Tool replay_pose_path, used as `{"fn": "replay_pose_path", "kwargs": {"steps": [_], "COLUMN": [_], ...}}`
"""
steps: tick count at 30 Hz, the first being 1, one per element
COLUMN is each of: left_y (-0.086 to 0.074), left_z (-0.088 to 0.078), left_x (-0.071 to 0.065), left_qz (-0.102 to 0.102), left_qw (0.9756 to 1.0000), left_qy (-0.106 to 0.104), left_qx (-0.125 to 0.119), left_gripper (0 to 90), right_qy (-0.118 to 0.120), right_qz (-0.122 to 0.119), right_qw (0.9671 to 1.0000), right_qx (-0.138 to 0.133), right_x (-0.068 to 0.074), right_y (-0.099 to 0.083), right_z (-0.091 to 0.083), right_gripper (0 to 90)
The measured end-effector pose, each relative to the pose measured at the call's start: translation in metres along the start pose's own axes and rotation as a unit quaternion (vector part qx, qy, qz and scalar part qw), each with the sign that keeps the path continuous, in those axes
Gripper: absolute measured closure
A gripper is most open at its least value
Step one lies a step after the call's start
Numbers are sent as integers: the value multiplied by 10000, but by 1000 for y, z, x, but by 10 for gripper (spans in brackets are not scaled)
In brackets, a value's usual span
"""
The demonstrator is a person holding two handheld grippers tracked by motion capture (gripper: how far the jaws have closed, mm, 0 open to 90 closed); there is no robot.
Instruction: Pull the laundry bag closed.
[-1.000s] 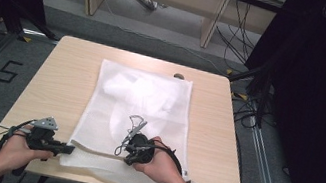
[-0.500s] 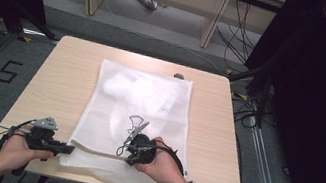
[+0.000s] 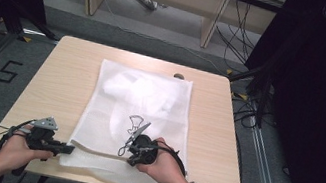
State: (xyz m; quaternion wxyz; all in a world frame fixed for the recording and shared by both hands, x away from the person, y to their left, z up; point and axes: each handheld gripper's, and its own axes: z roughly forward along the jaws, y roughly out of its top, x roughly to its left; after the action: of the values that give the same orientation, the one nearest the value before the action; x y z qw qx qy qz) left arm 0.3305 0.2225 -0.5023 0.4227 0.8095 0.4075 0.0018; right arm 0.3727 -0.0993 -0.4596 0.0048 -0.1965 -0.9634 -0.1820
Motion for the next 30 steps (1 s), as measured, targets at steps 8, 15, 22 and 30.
{"fn": "replay_pose_path", "kwargs": {"steps": [8,15,22,30], "left_y": [0,0,0,0], "left_z": [0,0,0,0], "left_x": [-1,0,0,0], "left_qz": [-11,3,-6,-4], "left_qw": [10000,10000,10000,10000], "left_qy": [60,3,11,11], "left_qx": [-12,5,7,8], "left_gripper": [853,853,853,853], "right_qy": [-4,-61,7,-58], "right_qz": [42,-64,112,82], "right_qw": [10000,10000,9999,9999], "right_qx": [-12,43,12,49], "right_x": [-1,-3,-2,-3], "right_y": [-2,-3,-6,-6], "right_z": [-1,-2,-3,-4], "right_gripper": [823,822,822,823]}}
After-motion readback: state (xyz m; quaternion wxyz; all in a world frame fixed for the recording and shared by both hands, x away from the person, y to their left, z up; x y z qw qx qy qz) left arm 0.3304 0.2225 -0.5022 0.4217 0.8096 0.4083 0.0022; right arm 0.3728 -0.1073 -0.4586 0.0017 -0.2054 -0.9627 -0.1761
